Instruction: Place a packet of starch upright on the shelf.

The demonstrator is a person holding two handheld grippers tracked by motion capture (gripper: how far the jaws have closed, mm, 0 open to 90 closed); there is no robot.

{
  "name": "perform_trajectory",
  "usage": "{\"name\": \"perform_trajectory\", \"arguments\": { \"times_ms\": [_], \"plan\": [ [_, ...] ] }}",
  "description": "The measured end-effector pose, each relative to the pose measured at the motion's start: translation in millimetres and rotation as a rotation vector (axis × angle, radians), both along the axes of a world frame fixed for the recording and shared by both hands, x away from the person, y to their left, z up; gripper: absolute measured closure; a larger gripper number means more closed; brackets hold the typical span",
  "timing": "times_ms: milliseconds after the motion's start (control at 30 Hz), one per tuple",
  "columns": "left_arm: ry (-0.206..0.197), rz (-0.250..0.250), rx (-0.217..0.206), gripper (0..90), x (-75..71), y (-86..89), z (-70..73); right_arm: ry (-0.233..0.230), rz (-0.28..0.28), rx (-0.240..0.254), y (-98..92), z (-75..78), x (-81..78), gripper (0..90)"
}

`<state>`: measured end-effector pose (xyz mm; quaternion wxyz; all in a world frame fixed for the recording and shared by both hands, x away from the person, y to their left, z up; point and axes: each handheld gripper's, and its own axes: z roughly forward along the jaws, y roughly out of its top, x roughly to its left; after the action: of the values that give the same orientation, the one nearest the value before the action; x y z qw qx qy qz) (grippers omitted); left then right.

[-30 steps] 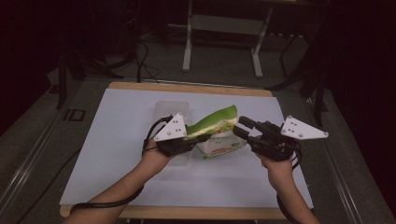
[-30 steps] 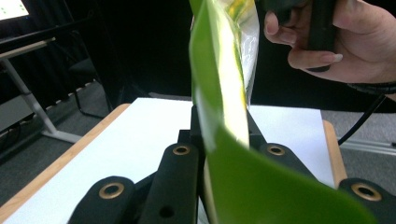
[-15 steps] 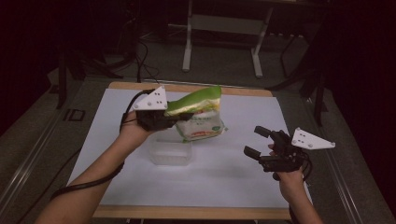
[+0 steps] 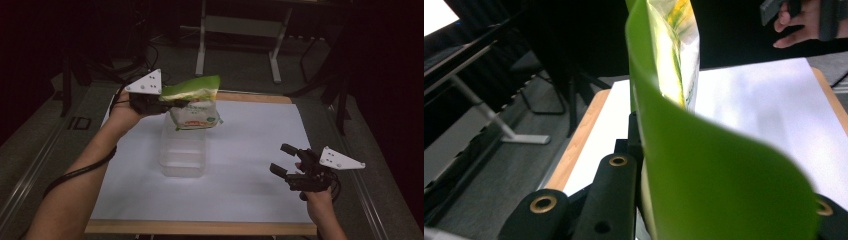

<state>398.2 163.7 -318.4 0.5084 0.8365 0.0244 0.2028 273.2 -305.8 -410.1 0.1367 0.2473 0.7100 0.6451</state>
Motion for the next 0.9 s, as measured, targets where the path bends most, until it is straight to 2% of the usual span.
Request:
{"name": "perform_trajectory", "arguments": {
  "times_ms": [33,67,233,267,300,400,433,467,500,567,600,633,767,900],
  "plan": [
    [0.024,0.01,-0.004,82.5,9.8,5.1,-1.6,0.004,-0.001,-0.003,-0.4,-1.1,0.5,16.6],
    [0.031,0.015,-0.007,82.5,13.1,6.6,-2.7,0.008,0.0,-0.004,-0.5,-1.9,0.6,16.5],
    [-0.012,0.016,0.011,82.5,31.4,14.0,-15.1,0.002,0.004,-0.013,-1.4,-3.0,2.1,16.6],
    [-0.012,0.016,0.011,82.5,31.4,14.0,-15.1,-0.001,0.006,-0.01,-1.6,-3.2,2.3,16.5],
    [-0.01,0.012,0.017,82.5,40.8,18.0,-20.0,-0.001,0.01,-0.007,-1.7,-3.5,2.5,16.5],
    [0.01,0.016,0.012,82.5,49.5,21.6,-25.1,0.001,0.01,-0.006,-2.2,-4.7,2.7,16.5],
    [0.044,0.046,0.009,82.5,56.9,22.9,-30.5,0.007,0.008,-0.01,-2.7,-6.7,2.8,16.6],
    [0.044,0.046,0.009,82.5,56.9,22.9,-30.5,0.009,0.007,-0.013,-3.0,-7.8,3.2,16.6],
    [0.063,0.076,0.015,82.5,61.0,21.9,-36.2,0.009,0.005,-0.014,-3.5,-8.7,3.9,16.5],
    [0.071,0.107,0.026,82.5,64.7,21.2,-41.7,0.016,0.002,-0.011,-4.5,-10.1,5.1,16.6],
    [0.098,0.145,0.021,82.5,67.7,20.7,-46.1,0.02,0.002,-0.01,-4.5,-10.5,5.5,16.6],
    [0.094,0.154,0.027,82.5,68.6,20.7,-48.9,0.022,0.0,-0.012,-4.6,-11.1,6.2,16.5],
    [0.094,0.151,0.047,82.5,72.7,19.1,-60.0,0.024,0.006,-0.018,-3.9,-12.7,6.7,16.5],
    [0.109,0.126,0.096,82.4,76.5,12.1,-68.5,0.027,0.008,-0.019,-4.1,-13.1,7.4,16.6]
  ]
}}
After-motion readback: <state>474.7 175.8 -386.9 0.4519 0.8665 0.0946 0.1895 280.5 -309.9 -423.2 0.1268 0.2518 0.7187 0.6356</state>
